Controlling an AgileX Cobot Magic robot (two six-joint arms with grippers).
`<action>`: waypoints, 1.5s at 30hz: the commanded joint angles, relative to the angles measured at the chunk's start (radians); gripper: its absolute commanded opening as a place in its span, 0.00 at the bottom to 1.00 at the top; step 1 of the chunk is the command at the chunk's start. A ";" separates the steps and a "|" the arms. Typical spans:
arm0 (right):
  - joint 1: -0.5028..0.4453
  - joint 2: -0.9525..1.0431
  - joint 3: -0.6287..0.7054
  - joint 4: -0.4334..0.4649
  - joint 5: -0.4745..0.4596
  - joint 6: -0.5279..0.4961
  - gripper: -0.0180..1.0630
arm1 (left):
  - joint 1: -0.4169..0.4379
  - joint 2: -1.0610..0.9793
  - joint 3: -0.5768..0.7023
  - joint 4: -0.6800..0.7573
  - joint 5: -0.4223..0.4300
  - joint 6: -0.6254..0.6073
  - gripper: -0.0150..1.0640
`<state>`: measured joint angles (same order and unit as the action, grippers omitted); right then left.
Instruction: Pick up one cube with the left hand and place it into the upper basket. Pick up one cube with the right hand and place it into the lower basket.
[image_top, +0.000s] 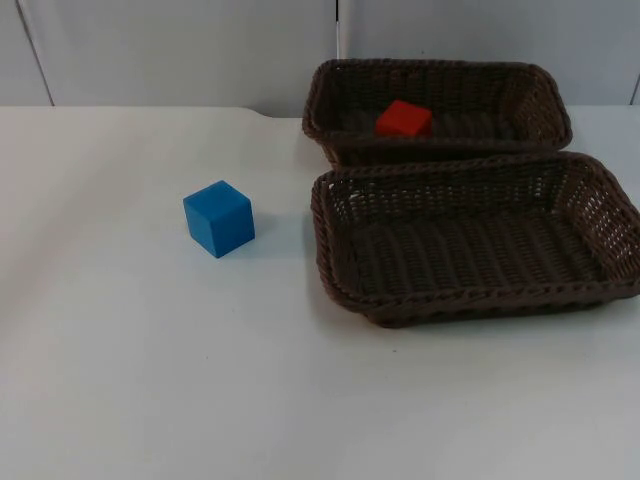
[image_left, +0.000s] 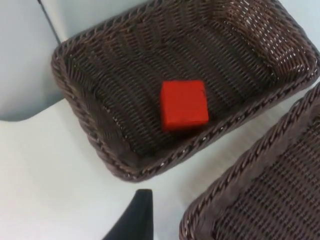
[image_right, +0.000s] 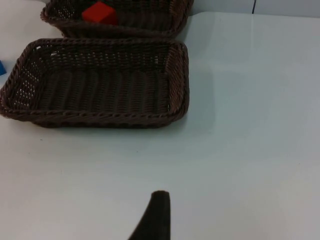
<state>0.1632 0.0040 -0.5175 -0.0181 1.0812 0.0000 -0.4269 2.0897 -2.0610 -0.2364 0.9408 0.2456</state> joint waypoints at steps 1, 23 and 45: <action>-0.009 -0.004 0.001 -0.007 -0.002 -0.008 0.76 | -0.001 -0.074 0.094 0.002 -0.062 0.003 0.99; -0.009 -0.004 0.001 -0.007 -0.002 -0.008 0.76 | -0.001 -0.694 1.067 0.018 -0.533 -0.052 0.99; -0.009 -0.004 0.001 -0.007 -0.002 -0.010 0.76 | -0.001 -1.114 1.309 0.209 -0.368 -0.281 0.99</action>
<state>0.1632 0.0040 -0.5175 -0.0181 1.0812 0.0000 -0.4269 1.0034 -0.7581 -0.0799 0.5385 0.0235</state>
